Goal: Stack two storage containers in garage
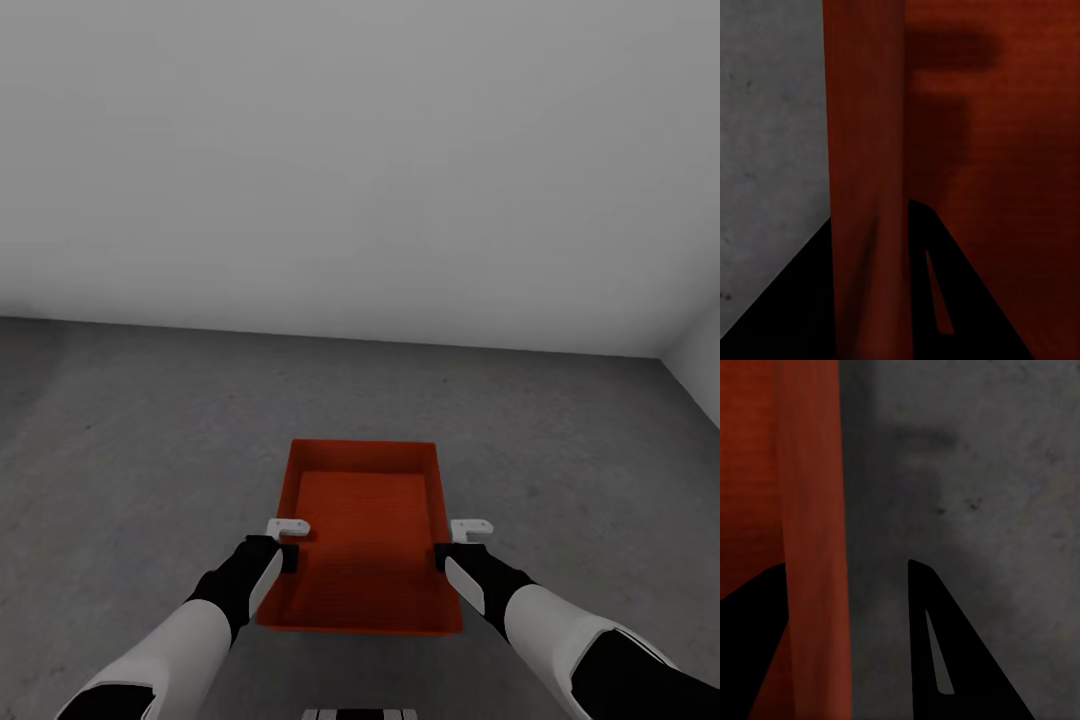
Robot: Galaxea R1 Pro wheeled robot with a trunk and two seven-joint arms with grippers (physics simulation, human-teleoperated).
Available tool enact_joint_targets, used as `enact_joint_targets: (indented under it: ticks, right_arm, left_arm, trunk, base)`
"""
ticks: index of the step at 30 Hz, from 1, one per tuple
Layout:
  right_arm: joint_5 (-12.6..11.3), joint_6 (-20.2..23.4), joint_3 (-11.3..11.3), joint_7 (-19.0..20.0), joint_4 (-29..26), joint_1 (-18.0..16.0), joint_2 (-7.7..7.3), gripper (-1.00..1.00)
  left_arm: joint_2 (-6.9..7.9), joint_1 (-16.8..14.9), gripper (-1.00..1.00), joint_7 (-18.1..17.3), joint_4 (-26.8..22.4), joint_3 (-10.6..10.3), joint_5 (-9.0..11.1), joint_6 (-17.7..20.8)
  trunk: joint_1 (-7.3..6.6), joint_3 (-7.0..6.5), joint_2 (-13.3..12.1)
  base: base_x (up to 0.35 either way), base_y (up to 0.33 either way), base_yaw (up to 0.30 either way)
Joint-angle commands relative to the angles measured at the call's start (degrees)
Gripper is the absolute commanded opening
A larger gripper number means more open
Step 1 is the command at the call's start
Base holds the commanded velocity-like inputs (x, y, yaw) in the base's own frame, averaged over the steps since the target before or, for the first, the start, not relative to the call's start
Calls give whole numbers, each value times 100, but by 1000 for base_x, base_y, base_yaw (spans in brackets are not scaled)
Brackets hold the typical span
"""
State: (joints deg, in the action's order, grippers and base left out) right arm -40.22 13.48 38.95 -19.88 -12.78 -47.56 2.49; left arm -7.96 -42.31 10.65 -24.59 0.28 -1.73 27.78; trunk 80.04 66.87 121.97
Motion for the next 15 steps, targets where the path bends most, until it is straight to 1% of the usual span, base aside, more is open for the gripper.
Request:
enact_joint_targets:
  ticks: [1,15]
  right_arm:
    - [184,41,-192,-34,-199,-7,2,-100]
    - [184,41,-193,-37,-199,-7,13,-100]
  left_arm:
    - [-83,3,-100,24,104,-2,67,26]
    - [-83,3,-100,24,104,-2,67,26]
  trunk:
    - [-1,3,2]
    - [-1,-37,2]
  base:
    - [0,0,0]
    - [0,0,0]
